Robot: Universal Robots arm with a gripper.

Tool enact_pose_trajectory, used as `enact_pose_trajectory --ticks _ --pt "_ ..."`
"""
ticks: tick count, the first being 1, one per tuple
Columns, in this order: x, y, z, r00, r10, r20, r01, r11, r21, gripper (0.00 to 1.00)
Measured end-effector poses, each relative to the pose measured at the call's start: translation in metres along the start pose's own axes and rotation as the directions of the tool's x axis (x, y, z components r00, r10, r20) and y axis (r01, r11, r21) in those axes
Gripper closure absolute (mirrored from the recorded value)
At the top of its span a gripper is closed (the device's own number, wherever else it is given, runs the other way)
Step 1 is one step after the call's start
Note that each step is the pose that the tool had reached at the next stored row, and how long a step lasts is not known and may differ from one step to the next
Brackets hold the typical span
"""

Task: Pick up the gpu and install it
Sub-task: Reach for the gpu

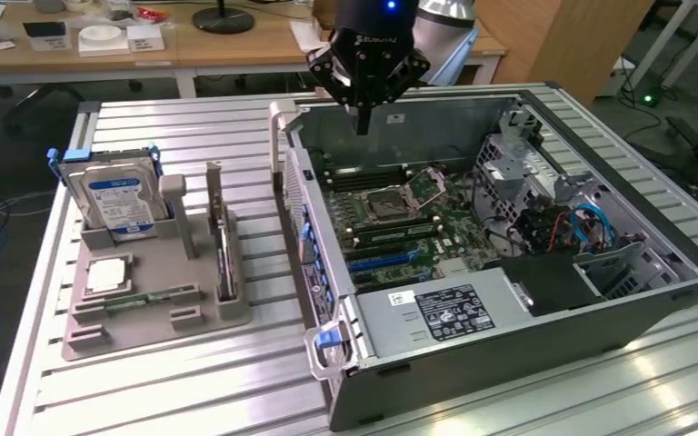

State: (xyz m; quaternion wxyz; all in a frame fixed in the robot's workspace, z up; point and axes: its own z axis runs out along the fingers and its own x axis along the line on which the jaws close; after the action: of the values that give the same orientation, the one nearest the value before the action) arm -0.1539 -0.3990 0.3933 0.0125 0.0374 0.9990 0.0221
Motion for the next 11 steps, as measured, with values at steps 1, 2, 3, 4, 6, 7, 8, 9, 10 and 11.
enact_pose_trajectory --ticks 1,2,3,4,6,7,8,9,10,11 --pt "0.002 -0.0002 0.0000 1.0000 0.000 0.0000 0.000 1.0000 0.0000 0.90" --pt "0.004 -0.0003 0.0000 1.0000 0.000 0.0000 0.000 1.0000 0.0000 0.90" --pt "0.005 -0.0005 -0.0001 1.0000 0.000 0.0000 0.000 1.0000 0.0000 0.90" --pt "0.008 -0.0007 -0.0001 1.0000 0.000 0.0001 0.000 1.0000 0.0000 0.90" --pt "0.011 -0.0010 -0.0002 1.0000 0.000 0.0001 0.000 1.0000 -0.0001 0.90" --pt "0.012 -0.0011 -0.0002 1.0000 0.000 0.0000 0.000 1.0000 0.0000 0.90" --pt "0.014 -0.0012 -0.0003 1.0000 0.000 0.0000 0.000 1.0000 0.0000 0.90" --pt "0.015 -0.0013 -0.0003 1.0000 0.000 0.0000 0.000 1.0000 0.0000 0.90" --pt "0.017 -0.0014 -0.0003 1.0000 0.000 0.0001 0.000 1.0000 -0.0001 0.90" --pt "0.018 -0.0016 -0.0003 1.0000 0.000 0.0001 0.000 1.0000 -0.0001 0.90"
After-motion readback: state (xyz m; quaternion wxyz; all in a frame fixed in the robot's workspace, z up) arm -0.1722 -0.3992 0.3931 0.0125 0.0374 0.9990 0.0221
